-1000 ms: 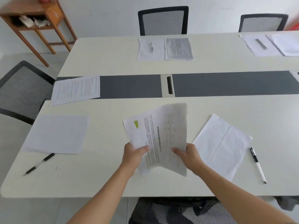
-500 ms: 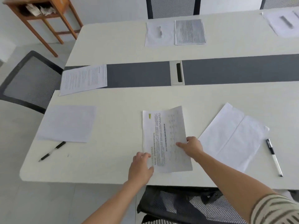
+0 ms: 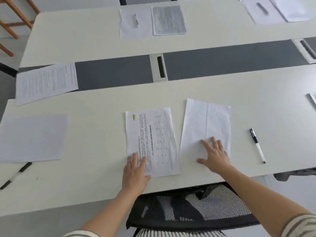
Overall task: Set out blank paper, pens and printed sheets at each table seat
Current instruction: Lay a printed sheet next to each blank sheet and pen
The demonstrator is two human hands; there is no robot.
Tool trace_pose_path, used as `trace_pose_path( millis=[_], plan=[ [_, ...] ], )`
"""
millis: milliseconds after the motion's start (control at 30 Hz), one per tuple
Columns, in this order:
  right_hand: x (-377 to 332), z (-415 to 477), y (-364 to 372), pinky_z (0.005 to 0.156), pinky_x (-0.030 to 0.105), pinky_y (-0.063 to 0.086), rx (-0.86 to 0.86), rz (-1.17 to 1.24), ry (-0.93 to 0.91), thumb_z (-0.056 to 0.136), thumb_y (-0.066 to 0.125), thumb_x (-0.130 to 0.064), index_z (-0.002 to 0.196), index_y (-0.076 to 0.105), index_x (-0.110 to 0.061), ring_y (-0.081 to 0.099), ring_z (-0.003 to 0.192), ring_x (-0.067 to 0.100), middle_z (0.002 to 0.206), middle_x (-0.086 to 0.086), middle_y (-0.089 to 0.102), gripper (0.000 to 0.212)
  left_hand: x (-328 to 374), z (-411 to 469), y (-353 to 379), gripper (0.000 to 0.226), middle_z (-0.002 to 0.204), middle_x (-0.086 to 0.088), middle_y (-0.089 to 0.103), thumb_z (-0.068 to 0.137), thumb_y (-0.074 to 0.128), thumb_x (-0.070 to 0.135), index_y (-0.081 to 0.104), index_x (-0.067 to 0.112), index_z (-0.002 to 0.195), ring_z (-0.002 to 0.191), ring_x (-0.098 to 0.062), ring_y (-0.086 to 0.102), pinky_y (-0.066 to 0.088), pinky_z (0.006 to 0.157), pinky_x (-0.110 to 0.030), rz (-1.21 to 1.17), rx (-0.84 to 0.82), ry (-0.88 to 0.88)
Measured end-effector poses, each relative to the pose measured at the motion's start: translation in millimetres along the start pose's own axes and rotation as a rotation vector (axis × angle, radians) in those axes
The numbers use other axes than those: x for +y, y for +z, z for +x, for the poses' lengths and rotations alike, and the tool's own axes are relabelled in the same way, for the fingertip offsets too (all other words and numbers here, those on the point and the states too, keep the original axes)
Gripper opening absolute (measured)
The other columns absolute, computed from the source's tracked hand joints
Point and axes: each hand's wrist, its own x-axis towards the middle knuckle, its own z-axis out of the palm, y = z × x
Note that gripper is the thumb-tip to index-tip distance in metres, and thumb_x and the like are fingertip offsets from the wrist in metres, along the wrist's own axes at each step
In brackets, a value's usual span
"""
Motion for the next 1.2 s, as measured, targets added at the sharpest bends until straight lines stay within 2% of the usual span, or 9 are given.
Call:
trace_pose_path(
  millis=[167, 567, 633, 700, 800, 900, 1033, 1100, 1200],
  plan=[
    [12.6, -8.1, 2.1, 0.119, 0.045, 0.021, -0.015, -0.085, -0.087, 0.082, 0.063, -0.059, 0.153, 0.008, -0.040, -0.008, 0.151, 0.029, 0.165, 0.002, -0.010, 0.092, -2.3, -0.6, -1.7, 0.075, 0.162, -0.011, -0.003, 0.091, 0.057, 0.041, 0.016, 0.025, 0.152, 0.149, -0.033, -0.003, 0.013, 0.120, -0.041, -0.005, 0.000, 0.010],
    [17.5, -16.7, 3.4, 0.120, 0.044, 0.018, -0.019, -0.134, -0.189, 0.081, 0.064, -0.059, 0.153, 0.009, -0.041, -0.009, 0.151, 0.026, 0.164, 0.000, -0.011, 0.092, 2.1, 0.2, -4.8, 0.076, 0.162, -0.012, -0.002, 0.090, 0.057, 0.043, 0.017, 0.024, 0.152, 0.149, -0.033, -0.002, 0.013, 0.120, -0.041, 0.014, -0.028, -0.005],
    [18.9, -17.5, 1.6, 0.120, 0.045, 0.019, -0.028, -0.136, -0.198, 0.080, 0.063, -0.061, 0.153, 0.011, -0.040, -0.007, 0.152, 0.026, 0.164, 0.000, -0.009, 0.092, 4.2, 0.2, -7.3, 0.076, 0.162, -0.013, -0.001, 0.090, 0.057, 0.045, 0.018, 0.025, 0.152, 0.149, -0.034, -0.001, 0.013, 0.120, -0.042, 0.025, -0.023, -0.007],
    [24.2, -18.2, -3.8, 0.118, 0.045, 0.024, 0.009, -0.078, -0.189, 0.083, 0.060, -0.061, 0.152, 0.018, -0.038, 0.003, 0.152, 0.024, 0.165, 0.001, 0.001, 0.085, 11.1, 0.7, -11.3, 0.073, 0.162, -0.013, 0.001, 0.090, 0.055, 0.045, 0.022, 0.024, 0.151, 0.149, -0.033, 0.000, 0.011, 0.120, -0.042, 0.034, 0.014, 0.022],
    [49.1, -13.9, -21.3, 0.106, 0.045, 0.040, 0.273, 0.106, -0.060, 0.089, 0.060, -0.048, 0.144, 0.041, -0.026, 0.035, 0.140, 0.026, 0.155, 0.003, 0.034, 0.062, 34.1, 3.5, -17.7, 0.064, 0.162, -0.011, -0.001, 0.096, 0.047, 0.039, 0.021, 0.023, 0.151, 0.150, -0.029, -0.003, 0.008, 0.121, -0.040, 0.047, 0.046, 0.127],
    [94.1, -5.8, -38.4, 0.097, 0.047, 0.046, 0.416, 0.243, 0.232, 0.093, 0.058, -0.036, 0.139, 0.048, -0.018, 0.042, 0.131, 0.031, 0.144, 0.008, 0.047, 0.051, 65.1, 7.3, -16.9, 0.058, 0.162, -0.010, -0.005, 0.100, 0.039, 0.031, 0.016, 0.023, 0.152, 0.149, -0.028, -0.007, 0.002, 0.122, -0.040, 0.098, 0.030, 0.255],
    [142.4, -2.6, -43.2, 0.094, 0.046, 0.044, 0.265, 0.352, 0.532, 0.093, 0.055, -0.035, 0.137, 0.046, -0.015, 0.047, 0.124, 0.035, 0.136, 0.015, 0.049, 0.049, 100.5, 11.2, -6.7, 0.055, 0.162, -0.011, -0.003, 0.101, 0.034, 0.025, 0.015, 0.019, 0.152, 0.149, -0.028, -0.008, -0.003, 0.121, -0.041, 0.204, -0.015, 0.410],
    [152.3, -2.4, -41.1, 0.090, 0.042, 0.046, 0.212, 0.396, 0.564, 0.092, 0.052, -0.031, 0.127, 0.054, -0.016, 0.055, 0.114, 0.035, 0.127, 0.015, 0.058, 0.038, 111.0, 13.2, -0.4, 0.054, 0.162, -0.011, -0.003, 0.101, 0.032, 0.023, 0.016, 0.019, 0.152, 0.149, -0.028, -0.008, -0.005, 0.121, -0.042, 0.263, -0.043, 0.448],
    [146.6, -0.5, -45.7, 0.084, 0.036, 0.049, 0.188, 0.471, 0.519, 0.089, 0.055, -0.028, 0.115, 0.060, -0.019, 0.063, 0.100, 0.032, 0.112, 0.011, 0.068, 0.029, 117.2, 13.6, 7.5, 0.054, 0.162, -0.013, -0.004, 0.100, 0.033, 0.021, 0.017, 0.018, 0.152, 0.149, -0.030, -0.008, -0.008, 0.119, -0.044, 0.333, -0.077, 0.463]
  ],
)
